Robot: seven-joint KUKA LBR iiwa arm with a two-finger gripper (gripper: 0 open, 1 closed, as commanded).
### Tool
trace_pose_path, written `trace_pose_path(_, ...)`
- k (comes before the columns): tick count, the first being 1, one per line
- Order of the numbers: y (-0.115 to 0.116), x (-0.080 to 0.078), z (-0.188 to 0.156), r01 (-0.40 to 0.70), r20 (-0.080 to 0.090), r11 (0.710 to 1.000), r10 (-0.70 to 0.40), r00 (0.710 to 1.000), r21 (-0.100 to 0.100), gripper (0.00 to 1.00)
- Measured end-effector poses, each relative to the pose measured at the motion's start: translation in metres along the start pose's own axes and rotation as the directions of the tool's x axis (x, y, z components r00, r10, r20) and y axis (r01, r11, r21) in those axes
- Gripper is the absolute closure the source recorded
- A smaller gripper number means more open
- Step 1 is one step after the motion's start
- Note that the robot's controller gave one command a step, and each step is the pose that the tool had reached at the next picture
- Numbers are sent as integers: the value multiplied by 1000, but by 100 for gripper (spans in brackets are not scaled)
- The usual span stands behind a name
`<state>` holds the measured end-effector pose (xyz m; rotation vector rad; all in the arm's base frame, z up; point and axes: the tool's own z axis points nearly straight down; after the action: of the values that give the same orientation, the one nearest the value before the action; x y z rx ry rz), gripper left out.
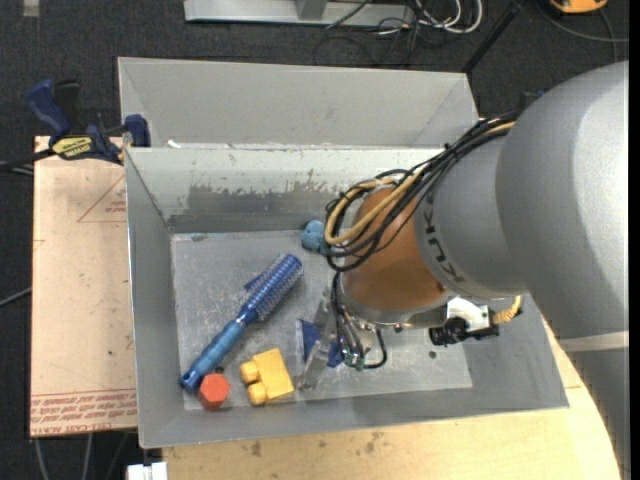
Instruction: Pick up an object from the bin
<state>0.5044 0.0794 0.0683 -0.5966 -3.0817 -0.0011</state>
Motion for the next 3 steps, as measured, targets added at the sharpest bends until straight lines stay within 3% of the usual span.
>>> trace_pose_path(1,0,0,0,-1,0,1000,1,1000,-1,0)
trace_pose_path(2,1,0,-1,0,0,1000,0,1000,-2,100)
trace_pose_path(3,1,0,-2,0,2,1000,0,1000,-1,100)
